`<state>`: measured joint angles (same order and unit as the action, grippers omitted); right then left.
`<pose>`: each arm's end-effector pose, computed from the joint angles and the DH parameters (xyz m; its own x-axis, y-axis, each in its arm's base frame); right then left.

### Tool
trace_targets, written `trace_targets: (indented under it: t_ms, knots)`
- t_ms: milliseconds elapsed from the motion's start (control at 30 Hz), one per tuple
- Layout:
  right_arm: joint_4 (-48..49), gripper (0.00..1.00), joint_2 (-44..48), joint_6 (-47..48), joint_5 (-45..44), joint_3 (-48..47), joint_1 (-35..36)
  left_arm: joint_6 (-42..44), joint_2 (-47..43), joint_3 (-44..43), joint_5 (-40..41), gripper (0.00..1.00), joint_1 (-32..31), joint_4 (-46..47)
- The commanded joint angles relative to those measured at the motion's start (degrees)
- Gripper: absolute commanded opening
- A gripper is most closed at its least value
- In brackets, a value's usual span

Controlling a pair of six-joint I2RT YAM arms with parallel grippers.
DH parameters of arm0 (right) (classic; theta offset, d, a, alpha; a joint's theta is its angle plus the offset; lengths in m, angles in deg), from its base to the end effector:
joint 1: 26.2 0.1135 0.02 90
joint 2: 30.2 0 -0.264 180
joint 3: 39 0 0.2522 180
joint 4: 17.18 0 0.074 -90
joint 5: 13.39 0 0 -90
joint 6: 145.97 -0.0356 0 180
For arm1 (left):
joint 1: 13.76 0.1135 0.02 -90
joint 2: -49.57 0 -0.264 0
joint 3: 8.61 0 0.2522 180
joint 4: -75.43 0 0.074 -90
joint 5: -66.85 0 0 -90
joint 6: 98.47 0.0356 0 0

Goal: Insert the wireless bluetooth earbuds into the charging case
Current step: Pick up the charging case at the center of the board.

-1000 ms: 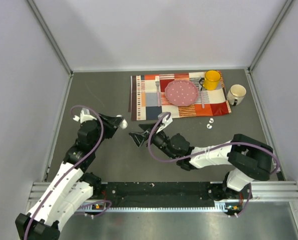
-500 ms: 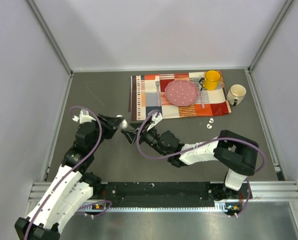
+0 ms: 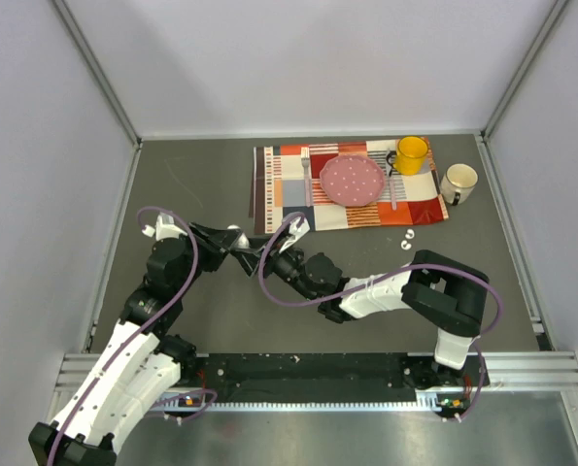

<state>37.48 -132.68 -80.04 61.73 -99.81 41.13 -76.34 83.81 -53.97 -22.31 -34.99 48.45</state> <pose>0.1515 0.3389 0.2280 -0.2453 0.4355 -0.8661 -0.7615 0.4663 0.4501 0.1443 -0.0555 0.2807 -0.4192 -0.8308 -0.3661 -0.1045 0.4447 -0.8896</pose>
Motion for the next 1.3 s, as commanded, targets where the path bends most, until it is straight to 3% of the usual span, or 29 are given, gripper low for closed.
trace_targets:
  t_ms: [0,167,367,533,567,667,700,800,900,1100,1167,1267]
  knots:
    - [3.83,0.49,-0.53,-0.27,0.72,-2.17,-0.62,-0.68,-0.66,0.13,-0.58,0.02,-0.30,2.66]
    - [4.43,0.26,-0.80,-1.59,2.92,-2.00,-1.32,-0.59,-0.23,0.13,-0.49,0.02,-0.30,3.54]
    - [5.05,0.19,-0.80,-2.11,5.03,-1.82,-1.85,-0.33,0.13,0.39,-2.33,0.03,-0.30,4.25]
    - [5.05,0.00,-0.09,-2.12,6.08,-1.47,-2.29,-0.15,0.04,0.92,-3.21,0.10,-0.30,5.91]
    - [4.79,0.00,0.26,-2.29,6.43,-1.38,-2.55,-0.06,-0.05,1.09,-3.21,0.23,-0.30,6.09]
    - [4.62,0.00,0.96,-2.64,7.40,-0.59,-3.08,0.38,-0.49,1.36,-3.04,0.47,-0.30,6.18]
    - [4.35,0.00,1.57,-2.64,8.01,-0.33,-3.17,0.46,-0.58,1.36,-2.95,0.68,-0.30,6.09]
    - [3.74,0.00,2.72,-3.26,9.94,0.46,-3.96,1.16,-1.01,1.62,-2.86,0.96,-0.30,6.53]
    - [2.77,0.00,4.21,-4.40,13.01,1.08,-5.19,4.32,-1.19,1.54,-1.82,0.99,-0.30,7.67]
    - [2.59,0.00,10.88,-9.05,21.96,8.80,-11.50,19.34,-1.55,-1.62,-0.22,0.99,0.05,7.59]
    - [-1.08,0.00,16.32,-11.42,25.93,12.31,-14.41,26.28,-1.02,-3.29,-4.69,0.98,0.23,8.98]
    - [-10.91,0.00,25.11,-13.01,38.56,15.31,-21.96,36.30,-1.28,-3.21,-12.23,0.98,0.40,11.10]
